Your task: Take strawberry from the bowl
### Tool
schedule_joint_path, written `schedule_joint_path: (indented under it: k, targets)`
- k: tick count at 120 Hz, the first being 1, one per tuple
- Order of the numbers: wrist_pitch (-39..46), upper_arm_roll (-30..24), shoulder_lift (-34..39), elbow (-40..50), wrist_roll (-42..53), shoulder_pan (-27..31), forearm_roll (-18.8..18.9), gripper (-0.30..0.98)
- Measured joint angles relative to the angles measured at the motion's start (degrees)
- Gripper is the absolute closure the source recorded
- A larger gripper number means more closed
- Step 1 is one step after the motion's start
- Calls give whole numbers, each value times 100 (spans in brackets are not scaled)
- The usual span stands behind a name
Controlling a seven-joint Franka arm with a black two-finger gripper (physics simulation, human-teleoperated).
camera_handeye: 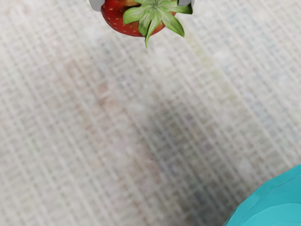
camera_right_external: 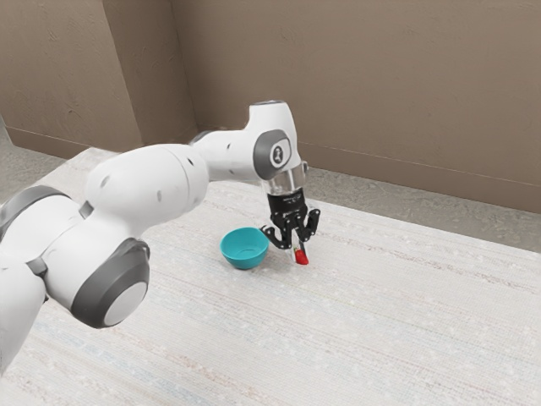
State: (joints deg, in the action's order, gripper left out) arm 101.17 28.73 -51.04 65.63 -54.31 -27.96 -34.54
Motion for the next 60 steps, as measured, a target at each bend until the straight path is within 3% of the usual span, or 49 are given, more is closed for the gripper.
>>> schedule_joint_path:
  k: [25, 43, 53, 60]
  targets:
    - [138, -38, -381, -160, 10, 42, -110, 61]
    - [338, -37, -375, -170, 97, 47, -185, 33]
    - [141, -303, 512, -102, 147, 57, 188, 23]
    - [-79, -1329, 1673, 342, 295, 573, 823, 17]
